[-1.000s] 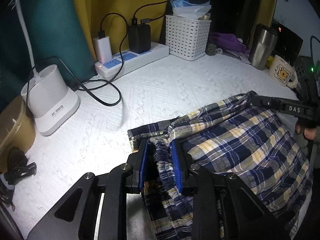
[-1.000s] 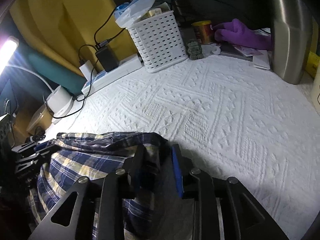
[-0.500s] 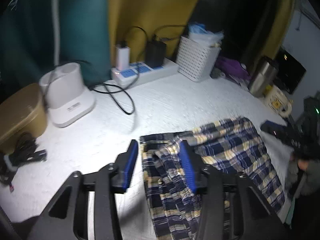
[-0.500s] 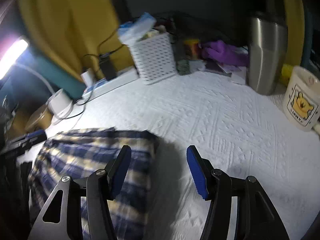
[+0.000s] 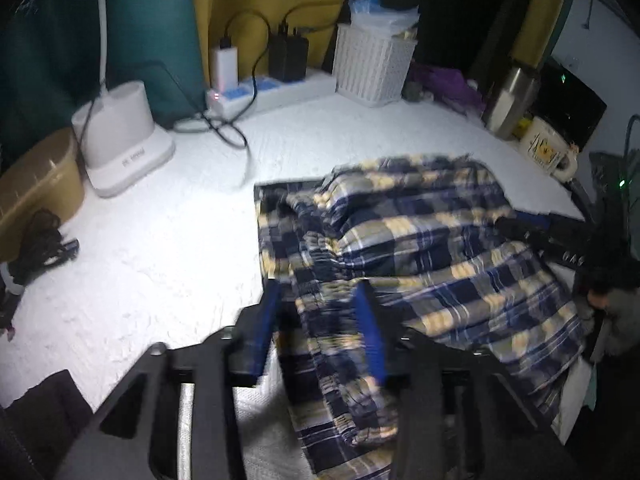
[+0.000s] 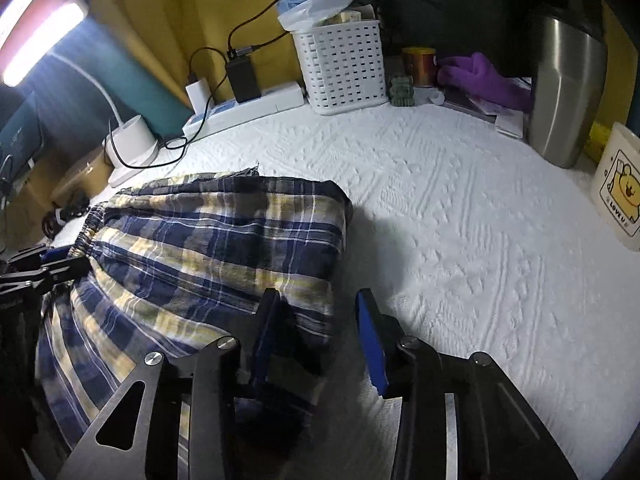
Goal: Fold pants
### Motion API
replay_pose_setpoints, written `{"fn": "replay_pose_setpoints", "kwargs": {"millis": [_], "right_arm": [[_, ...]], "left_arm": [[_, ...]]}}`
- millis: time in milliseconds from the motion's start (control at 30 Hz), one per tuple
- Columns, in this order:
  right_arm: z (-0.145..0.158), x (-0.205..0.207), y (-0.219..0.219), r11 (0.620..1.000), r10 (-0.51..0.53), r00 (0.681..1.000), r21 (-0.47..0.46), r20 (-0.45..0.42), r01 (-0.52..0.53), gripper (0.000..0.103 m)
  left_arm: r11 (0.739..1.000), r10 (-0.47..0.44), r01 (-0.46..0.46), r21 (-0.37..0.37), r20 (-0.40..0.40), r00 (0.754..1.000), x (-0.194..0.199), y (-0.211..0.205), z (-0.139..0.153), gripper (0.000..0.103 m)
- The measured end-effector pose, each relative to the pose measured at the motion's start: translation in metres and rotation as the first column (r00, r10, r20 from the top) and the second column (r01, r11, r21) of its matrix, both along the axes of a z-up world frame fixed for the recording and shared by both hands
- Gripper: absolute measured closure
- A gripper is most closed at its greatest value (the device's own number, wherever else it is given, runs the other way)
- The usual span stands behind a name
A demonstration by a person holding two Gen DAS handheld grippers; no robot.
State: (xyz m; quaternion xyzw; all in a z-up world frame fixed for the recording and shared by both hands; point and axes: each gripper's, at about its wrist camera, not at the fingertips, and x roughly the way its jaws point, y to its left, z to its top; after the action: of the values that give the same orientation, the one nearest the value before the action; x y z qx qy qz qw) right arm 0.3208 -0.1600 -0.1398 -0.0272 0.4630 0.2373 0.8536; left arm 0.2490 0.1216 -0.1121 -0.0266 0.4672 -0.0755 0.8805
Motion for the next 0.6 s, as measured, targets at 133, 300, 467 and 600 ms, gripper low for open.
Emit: {"fn": "replay_pose_setpoints", "kwargs": {"millis": [133, 300, 467, 600], "right_arm": [[0.003, -0.003, -0.007, 0.999, -0.026, 1.0, -0.033, 0.016, 0.027, 0.063], [0.022, -0.018, -0.029, 0.997, -0.079, 0.997, -0.003, 0.022, 0.079, 0.063], [0.04, -0.049, -0.037, 0.997, -0.052, 0.999, 0.048, 0.013, 0.051, 0.062], [0.035, -0.069, -0.03, 0.999, -0.024, 1.0, 0.04, -0.007, 0.024, 0.062]], "left_arm": [[1.0, 0.011, -0.011, 0.02, 0.007, 1.0, -0.001, 0.001, -0.003, 0.068], [0.999, 0.054, -0.054, -0.005, 0.035, 0.998, -0.009, 0.006, 0.015, 0.065], [0.997, 0.069, -0.068, -0.023, 0.069, 0.995, -0.03, 0.004, 0.031, 0.065], [0.998, 0.056, -0.054, -0.038, 0.056, 0.997, -0.042, -0.006, 0.025, 0.048]]}}
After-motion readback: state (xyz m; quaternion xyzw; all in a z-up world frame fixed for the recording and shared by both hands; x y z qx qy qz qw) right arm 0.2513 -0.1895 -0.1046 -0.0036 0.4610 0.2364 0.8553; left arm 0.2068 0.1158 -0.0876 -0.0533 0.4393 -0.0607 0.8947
